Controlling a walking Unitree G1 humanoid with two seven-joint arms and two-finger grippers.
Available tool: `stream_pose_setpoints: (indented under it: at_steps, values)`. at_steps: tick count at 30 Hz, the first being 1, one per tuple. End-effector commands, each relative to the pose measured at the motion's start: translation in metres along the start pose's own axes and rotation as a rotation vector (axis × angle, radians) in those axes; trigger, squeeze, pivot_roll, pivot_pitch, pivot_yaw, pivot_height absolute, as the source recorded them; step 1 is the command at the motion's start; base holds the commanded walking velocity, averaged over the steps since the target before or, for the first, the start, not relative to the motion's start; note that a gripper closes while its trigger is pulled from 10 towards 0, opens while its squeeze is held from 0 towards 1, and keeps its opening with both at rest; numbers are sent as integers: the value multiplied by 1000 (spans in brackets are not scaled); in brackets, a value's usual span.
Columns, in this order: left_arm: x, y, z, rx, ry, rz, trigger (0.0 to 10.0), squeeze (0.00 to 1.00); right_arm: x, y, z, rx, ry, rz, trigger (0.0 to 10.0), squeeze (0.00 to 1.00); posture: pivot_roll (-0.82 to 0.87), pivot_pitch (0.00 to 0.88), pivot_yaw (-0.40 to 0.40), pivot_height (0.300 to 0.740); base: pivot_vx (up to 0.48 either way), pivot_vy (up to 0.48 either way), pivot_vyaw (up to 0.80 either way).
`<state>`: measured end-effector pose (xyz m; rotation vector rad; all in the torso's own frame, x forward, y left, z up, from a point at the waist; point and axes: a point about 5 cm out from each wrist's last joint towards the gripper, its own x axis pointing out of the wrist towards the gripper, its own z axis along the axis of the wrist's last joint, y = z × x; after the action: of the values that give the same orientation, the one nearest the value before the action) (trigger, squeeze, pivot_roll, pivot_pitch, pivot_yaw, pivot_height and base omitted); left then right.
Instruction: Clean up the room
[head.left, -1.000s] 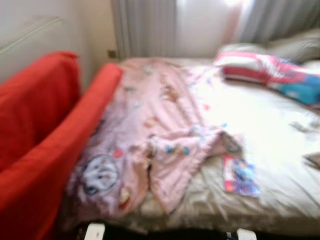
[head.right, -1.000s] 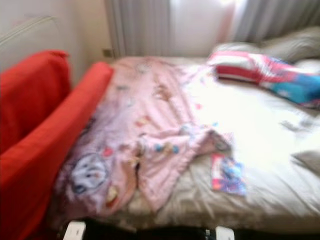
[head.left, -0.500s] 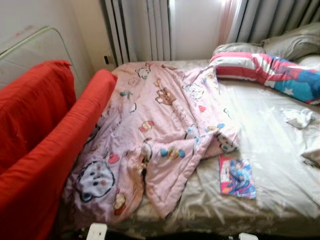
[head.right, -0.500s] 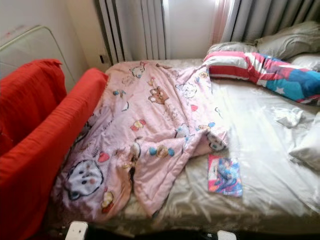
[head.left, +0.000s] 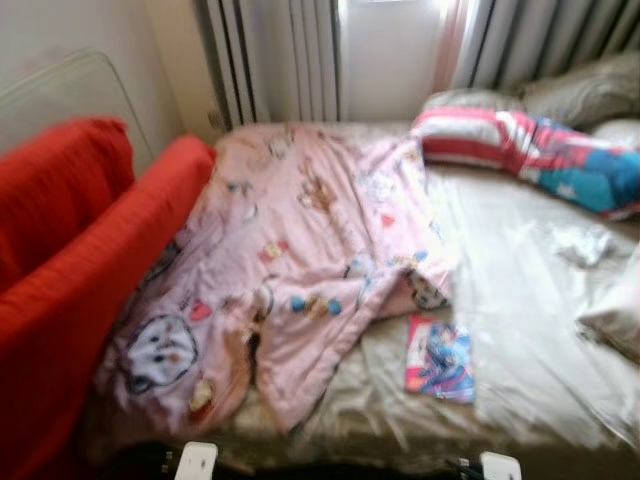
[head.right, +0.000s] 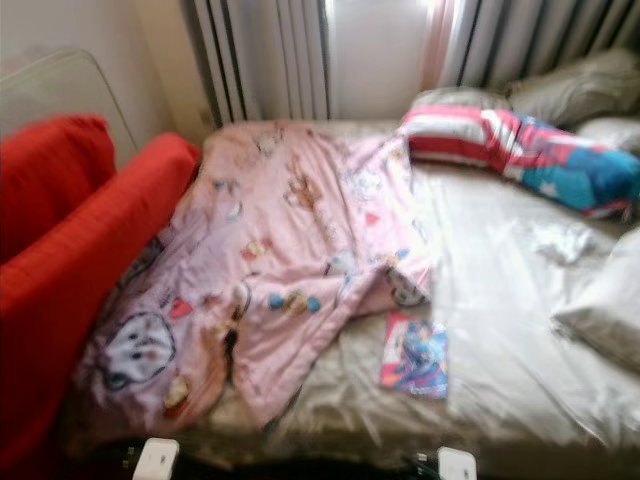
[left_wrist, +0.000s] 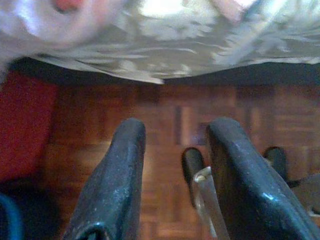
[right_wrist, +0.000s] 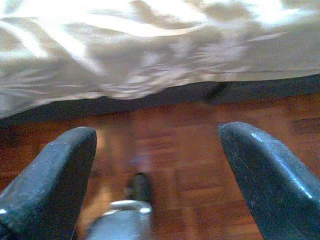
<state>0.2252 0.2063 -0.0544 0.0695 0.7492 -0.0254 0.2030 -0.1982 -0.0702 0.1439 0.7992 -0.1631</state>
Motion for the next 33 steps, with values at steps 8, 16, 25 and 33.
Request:
stream_pose_setpoints:
  at_steps: [8, 16, 25, 33]
  values:
    - [-4, 6, -10, 0, 36, 18, 10000, 0, -3, 2, -13, 23, 35, 7, 10000, 0, 3, 166, 45, 740, 0, -355, 0]
    - [-4, 6, -11, -1, 39, 18, 10000, 0, -2, 7, -10, 21, 28, 12, 10000, 0, 1, 174, 44, 740, 0, -356, 0]
    - [-4, 6, -13, 0, 46, 17, 10000, 0, -3, 2, -12, 26, 27, 9, 10000, 0, -2, 179, 46, 740, 0, -356, 0]
    - [-5, 6, -15, -6, 51, 21, 10000, 0, -5, -2, -18, 24, 38, 6, 10000, 0, 5, 177, 41, 740, 0, -356, 0]
